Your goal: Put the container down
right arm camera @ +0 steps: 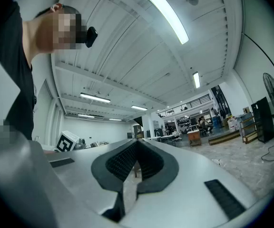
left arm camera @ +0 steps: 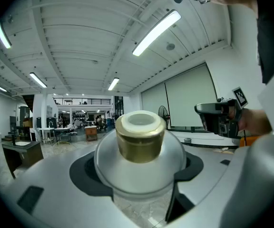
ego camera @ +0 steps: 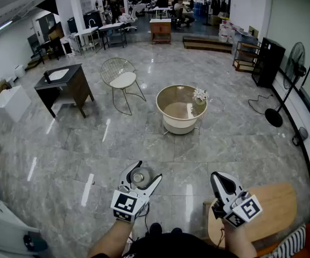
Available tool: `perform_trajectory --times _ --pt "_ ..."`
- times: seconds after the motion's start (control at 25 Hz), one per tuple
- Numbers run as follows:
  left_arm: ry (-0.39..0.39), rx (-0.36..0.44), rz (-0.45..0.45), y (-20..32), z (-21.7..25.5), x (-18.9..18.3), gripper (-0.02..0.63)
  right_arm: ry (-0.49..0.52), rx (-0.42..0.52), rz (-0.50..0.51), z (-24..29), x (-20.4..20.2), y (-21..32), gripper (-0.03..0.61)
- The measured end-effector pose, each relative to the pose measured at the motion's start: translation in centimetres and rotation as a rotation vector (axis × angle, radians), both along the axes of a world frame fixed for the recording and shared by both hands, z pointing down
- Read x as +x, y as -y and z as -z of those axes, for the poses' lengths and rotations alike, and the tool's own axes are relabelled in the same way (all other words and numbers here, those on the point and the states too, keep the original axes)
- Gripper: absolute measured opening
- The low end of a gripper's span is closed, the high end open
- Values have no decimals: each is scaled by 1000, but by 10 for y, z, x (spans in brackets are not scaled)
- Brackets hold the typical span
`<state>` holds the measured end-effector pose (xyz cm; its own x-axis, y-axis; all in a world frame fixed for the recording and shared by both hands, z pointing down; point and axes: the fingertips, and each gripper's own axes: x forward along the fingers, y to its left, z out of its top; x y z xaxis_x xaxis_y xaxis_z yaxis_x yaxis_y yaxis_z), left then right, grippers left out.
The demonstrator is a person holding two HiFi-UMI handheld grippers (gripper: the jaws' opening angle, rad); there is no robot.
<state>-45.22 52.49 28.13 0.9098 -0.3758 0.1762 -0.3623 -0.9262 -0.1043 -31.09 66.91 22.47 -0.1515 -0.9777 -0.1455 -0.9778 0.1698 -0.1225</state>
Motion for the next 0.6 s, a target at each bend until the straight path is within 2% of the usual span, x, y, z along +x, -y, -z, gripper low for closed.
perform_trajectory --times 0.28,0.6 --pt "-9 -3 7 -31 4 18 345 46 -34 39 -8 14 -35 11" --pt "-6 -9 -10 -58 -2 38 345 89 -23 13 -14 34 -58 12"
